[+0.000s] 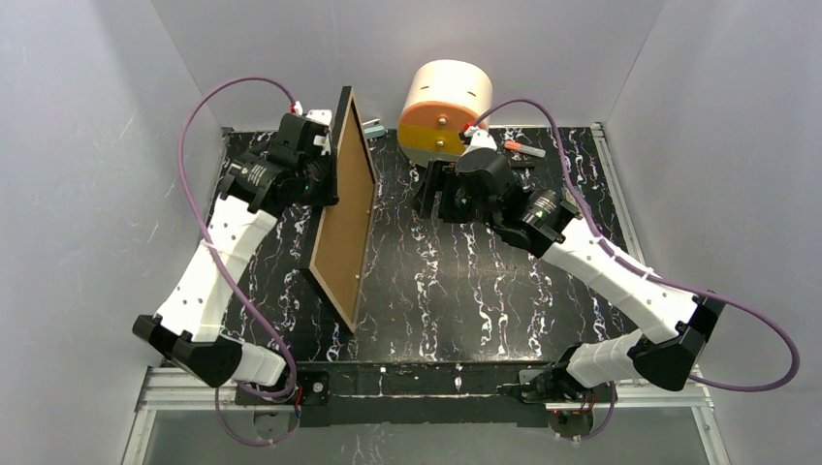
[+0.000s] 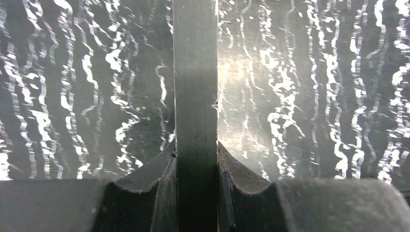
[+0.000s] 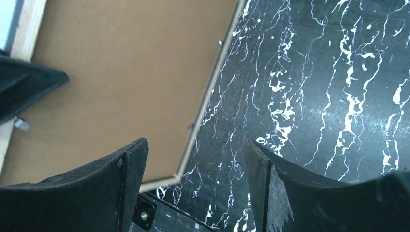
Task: Put the photo into the frame
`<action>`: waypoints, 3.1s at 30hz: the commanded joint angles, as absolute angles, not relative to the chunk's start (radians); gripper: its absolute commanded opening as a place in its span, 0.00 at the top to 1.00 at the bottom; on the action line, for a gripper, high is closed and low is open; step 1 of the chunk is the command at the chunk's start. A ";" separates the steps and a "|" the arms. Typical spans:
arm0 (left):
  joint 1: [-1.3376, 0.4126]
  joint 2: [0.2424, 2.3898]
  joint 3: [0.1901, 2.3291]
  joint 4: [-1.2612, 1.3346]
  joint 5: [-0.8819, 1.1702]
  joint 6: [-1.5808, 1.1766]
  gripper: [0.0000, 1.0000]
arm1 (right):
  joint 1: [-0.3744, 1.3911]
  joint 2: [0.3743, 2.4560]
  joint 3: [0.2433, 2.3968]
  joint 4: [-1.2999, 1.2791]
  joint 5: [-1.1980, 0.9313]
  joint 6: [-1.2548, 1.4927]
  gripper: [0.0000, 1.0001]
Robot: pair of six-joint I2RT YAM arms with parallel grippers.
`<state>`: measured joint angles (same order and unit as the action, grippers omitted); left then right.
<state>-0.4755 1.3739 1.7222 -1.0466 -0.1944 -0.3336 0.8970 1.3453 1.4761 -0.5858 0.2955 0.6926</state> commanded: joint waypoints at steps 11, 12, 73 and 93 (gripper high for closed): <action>-0.472 1.393 1.800 -0.963 -0.236 -0.133 1.00 | 0.794 1.425 1.454 -0.392 0.008 0.886 0.14; -0.472 1.387 1.785 -0.959 -0.228 -0.133 1.00 | 0.793 1.454 1.488 -0.385 0.006 0.901 0.14; -0.472 1.181 1.298 -0.565 -0.043 -0.445 0.02 | 0.408 1.397 1.154 -0.085 -0.466 0.868 0.65; -0.393 1.320 0.922 -0.416 -0.258 -0.621 0.02 | 0.239 1.362 0.672 0.172 -0.586 0.799 0.64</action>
<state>-0.4156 1.2987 0.9970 -0.4671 -0.2150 -0.5701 0.2607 1.3880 0.7227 0.0353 -0.5880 0.8738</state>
